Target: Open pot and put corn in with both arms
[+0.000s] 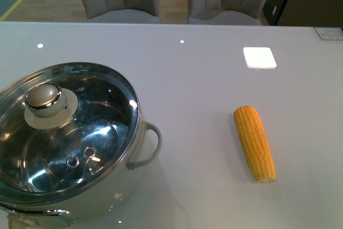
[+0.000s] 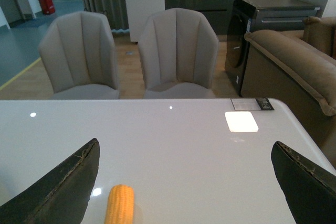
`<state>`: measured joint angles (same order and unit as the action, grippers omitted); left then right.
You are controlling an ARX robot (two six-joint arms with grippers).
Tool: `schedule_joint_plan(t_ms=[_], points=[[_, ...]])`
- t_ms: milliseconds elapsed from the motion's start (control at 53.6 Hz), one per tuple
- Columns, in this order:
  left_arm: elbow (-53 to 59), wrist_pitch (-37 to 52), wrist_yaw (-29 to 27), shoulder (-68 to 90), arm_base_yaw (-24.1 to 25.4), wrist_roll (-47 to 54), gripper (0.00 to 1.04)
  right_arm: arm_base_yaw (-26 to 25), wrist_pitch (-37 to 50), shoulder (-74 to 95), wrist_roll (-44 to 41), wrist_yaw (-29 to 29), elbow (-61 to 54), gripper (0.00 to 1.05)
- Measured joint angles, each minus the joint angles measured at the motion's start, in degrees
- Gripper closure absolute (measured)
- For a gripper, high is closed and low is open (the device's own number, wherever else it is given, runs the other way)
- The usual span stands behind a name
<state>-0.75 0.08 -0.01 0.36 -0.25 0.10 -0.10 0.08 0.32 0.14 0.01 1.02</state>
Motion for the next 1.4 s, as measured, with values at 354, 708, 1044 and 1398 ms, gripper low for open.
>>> schedule_joint_plan(t_ms=[354, 708, 1044, 1398], points=[[-7.34, -18.56, -7.76, 11.23, -3.26, -2.89, 0.07, 0.0, 0.0, -0.04, 0.0, 0.0, 0.02, 0.09], [-11.17, -0.07, -11.08, 36.0, -9.27, -3.34, 0.07, 0.0, 0.0, -0.04, 0.0, 0.0, 0.02, 0.09], [-14.27, 36.48, -13.29, 71.38, -12.98, -4.28, 0.07, 0.0, 0.0, -0.04, 0.0, 0.0, 0.02, 0.09], [-21.33, 58.34, -14.16, 100.89, -15.89, -3.15, 0.07, 0.0, 0.0, -0.02, 0.0, 0.0, 0.02, 0.09]])
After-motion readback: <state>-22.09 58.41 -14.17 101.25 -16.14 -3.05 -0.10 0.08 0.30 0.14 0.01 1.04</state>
